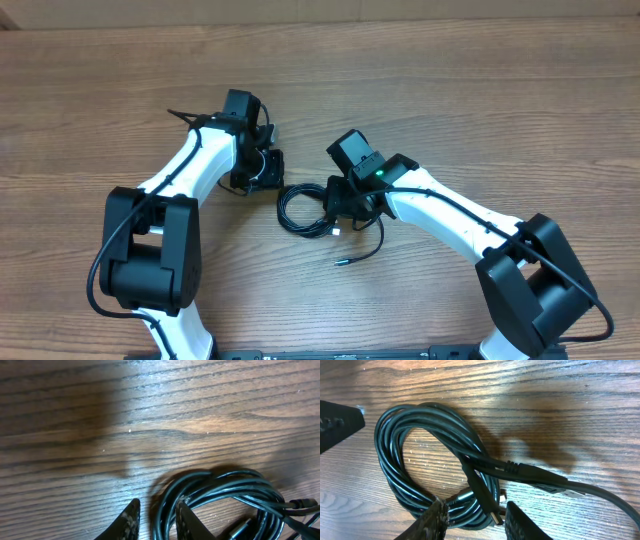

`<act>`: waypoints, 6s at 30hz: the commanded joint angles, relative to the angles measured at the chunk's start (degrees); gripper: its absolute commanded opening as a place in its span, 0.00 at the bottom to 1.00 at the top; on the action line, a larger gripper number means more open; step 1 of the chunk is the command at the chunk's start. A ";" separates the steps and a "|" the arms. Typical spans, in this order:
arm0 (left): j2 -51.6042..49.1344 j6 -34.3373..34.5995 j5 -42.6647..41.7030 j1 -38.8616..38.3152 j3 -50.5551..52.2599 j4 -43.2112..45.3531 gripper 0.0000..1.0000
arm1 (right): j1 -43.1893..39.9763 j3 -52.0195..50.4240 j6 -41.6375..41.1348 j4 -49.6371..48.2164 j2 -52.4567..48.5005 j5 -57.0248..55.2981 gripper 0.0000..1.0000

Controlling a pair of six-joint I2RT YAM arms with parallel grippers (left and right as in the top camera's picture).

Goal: Untangle cables

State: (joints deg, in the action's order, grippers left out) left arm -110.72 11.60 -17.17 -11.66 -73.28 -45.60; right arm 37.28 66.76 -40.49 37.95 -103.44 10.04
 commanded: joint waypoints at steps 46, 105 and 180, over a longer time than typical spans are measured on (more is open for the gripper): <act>-2.45 0.22 4.04 -1.27 3.76 0.66 0.25 | 1.20 -7.52 -2.97 -9.14 0.39 -5.57 0.33; -2.45 0.22 0.66 -3.41 3.76 -0.92 0.27 | -3.39 0.61 14.99 5.66 -4.07 -8.63 0.52; -2.45 14.43 11.41 -13.77 11.69 1.70 0.41 | -5.53 0.04 15.19 7.61 -4.07 -13.40 0.56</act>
State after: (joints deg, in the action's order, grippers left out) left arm -108.79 24.56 -13.08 -23.40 -65.67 -42.44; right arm 31.90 66.65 -25.28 45.87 -107.33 -3.42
